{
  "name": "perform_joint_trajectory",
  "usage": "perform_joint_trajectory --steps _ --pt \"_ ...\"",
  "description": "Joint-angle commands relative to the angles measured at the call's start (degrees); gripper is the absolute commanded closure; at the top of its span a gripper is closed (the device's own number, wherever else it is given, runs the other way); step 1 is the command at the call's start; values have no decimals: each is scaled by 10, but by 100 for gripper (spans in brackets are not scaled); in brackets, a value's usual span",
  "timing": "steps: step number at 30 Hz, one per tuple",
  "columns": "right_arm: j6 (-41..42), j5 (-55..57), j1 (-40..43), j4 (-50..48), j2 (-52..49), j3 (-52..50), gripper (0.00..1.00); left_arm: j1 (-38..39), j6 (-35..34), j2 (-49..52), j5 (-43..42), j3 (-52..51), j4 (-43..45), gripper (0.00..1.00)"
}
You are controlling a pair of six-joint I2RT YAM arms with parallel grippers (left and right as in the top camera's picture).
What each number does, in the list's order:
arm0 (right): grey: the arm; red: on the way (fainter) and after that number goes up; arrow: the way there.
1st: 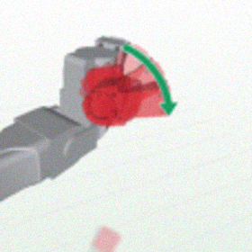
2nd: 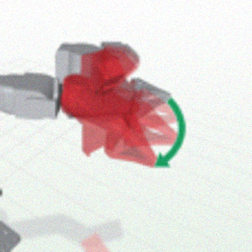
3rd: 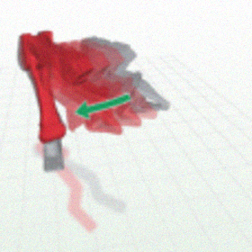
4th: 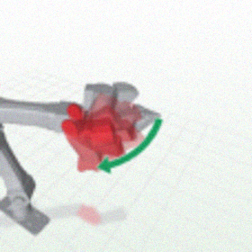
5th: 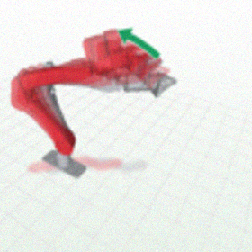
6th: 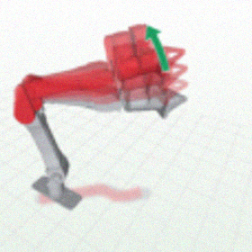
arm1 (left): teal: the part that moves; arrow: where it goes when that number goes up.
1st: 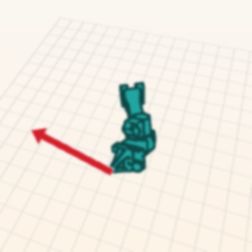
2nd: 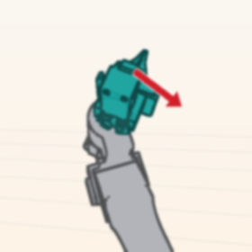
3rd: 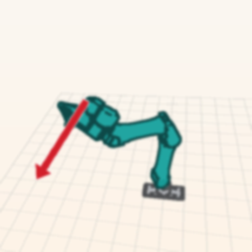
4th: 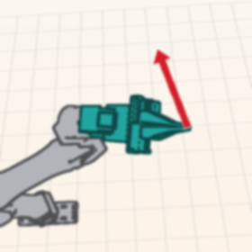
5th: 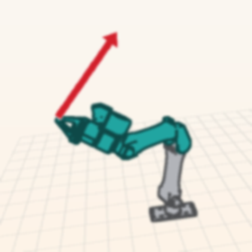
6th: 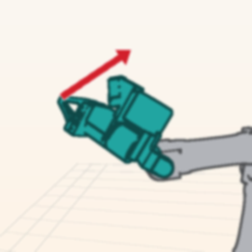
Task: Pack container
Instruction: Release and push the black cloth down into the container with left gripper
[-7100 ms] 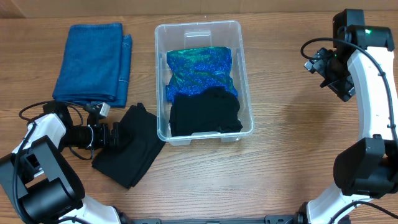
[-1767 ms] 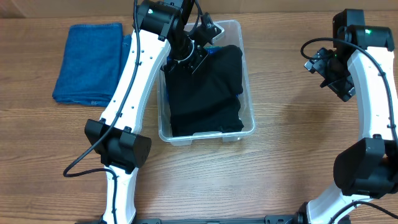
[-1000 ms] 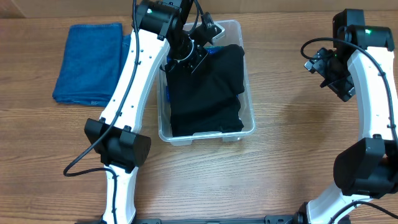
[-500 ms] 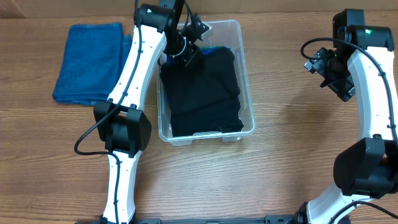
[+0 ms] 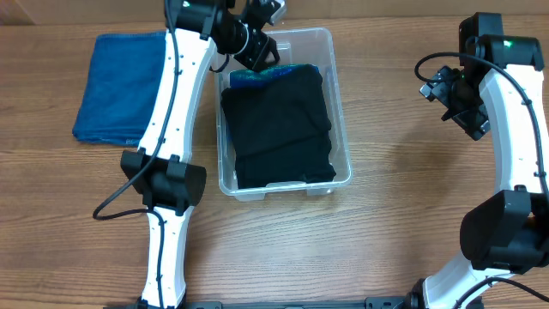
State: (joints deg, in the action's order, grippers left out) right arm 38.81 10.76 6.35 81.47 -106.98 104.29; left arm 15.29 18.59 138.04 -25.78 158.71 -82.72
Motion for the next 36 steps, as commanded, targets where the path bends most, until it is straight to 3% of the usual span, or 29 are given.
perform_joint_trajectory --steps 1,3,7,12,20,22,24,32,34,36 --pt "2 8 2 -2 11 -1 0 18 -50 0 -11 100 -92 91" --pt "2 8 2 -2 11 -1 0 38 -94 0 5 131 -141 96" --pt "2 8 2 -2 11 -1 0 88 -309 -2 153 121 -141 96" --pt "2 8 2 -2 11 -1 0 124 -448 -2 155 56 -141 96" --pt "2 8 2 -2 11 -1 0 121 -520 -2 230 -117 -141 96" --pt "2 8 2 -2 11 -1 0 114 -538 -2 296 -147 -136 96" --pt "2 8 2 -2 11 -1 0 101 -536 -2 307 -164 -126 96" --pt "2 8 2 -2 11 -1 0 72 -471 -1 309 -226 50 96" --pt "2 8 2 -2 11 -1 0 72 -438 -1 309 -238 107 88" --pt "3 8 2 -2 11 -1 0 72 -428 -1 306 -253 147 90"
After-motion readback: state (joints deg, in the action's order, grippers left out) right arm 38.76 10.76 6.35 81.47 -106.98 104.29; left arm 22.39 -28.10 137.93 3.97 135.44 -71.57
